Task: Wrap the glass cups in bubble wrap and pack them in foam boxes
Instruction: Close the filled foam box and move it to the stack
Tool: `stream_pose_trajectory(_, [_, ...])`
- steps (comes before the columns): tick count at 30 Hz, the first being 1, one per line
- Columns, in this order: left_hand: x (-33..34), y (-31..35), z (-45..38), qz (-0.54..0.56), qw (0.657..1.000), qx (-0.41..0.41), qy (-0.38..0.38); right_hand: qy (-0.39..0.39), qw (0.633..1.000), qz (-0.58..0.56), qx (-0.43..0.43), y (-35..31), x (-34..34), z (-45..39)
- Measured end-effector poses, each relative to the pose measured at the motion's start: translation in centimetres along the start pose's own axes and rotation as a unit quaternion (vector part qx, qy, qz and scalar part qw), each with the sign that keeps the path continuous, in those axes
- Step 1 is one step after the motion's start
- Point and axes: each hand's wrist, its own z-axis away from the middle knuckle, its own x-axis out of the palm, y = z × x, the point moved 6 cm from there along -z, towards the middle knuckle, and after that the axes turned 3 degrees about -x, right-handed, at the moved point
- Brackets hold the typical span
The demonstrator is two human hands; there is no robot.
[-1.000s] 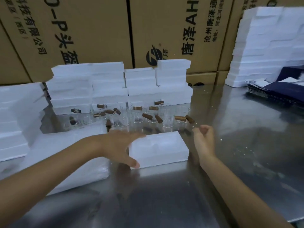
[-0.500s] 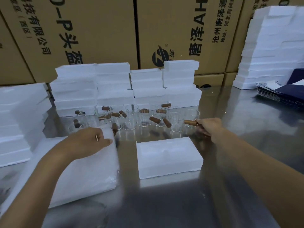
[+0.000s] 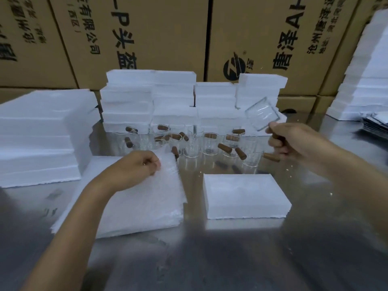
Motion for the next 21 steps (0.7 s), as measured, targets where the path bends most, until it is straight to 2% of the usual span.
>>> stream_pose_trajectory(3, [-0.8, 0.6, 0.3, 0.039, 0.999, 0.027, 0.024, -0.167, 0.984, 0.059, -0.018, -2.0, 6.4, 3.0])
stream_pose_trajectory(7, [-2.1, 0.9, 1.0, 0.095, 0.992, 0.066, 0.055, -0.28, 0.942, 0.176, -0.055, -3.3, 12.8, 5.2])
stream_pose_trajectory(10, [-3.8, 0.5, 1.3, 0.154, 0.981, 0.069, 0.09, -0.32, 0.902, 0.279, -0.08, -3.7, 15.6, 5.7])
stream_pose_trajectory(13, [-4.2, 1.0, 2.0, 0.238, 0.965, 0.092, 0.055, -0.327, 0.84, 0.415, -0.126, -3.9, 17.9, 5.6])
stream_pose_trajectory(15, [-3.7, 2.0, 2.6, 0.274, 0.954, 0.122, 0.023, -0.324, 0.818, 0.455, -0.141, -4.0, 19.4, 5.3])
stream_pose_trajectory(17, [-3.3, 3.0, 3.0, 0.288, 0.945, 0.153, 0.008, -0.318, 0.835, 0.432, -0.12, -4.0, 20.7, 4.8])
stream_pose_trajectory(19, [-3.4, 3.6, 3.1, 0.313, 0.933, 0.179, 0.016, -0.312, 0.885, 0.34, -0.057, -3.5, 21.3, 4.0])
stream_pose_trajectory(21, [-3.7, 3.8, 3.3, 0.376, 0.905, 0.199, 0.012, -0.296, 0.93, 0.215, 0.028, -2.5, 21.4, 3.4])
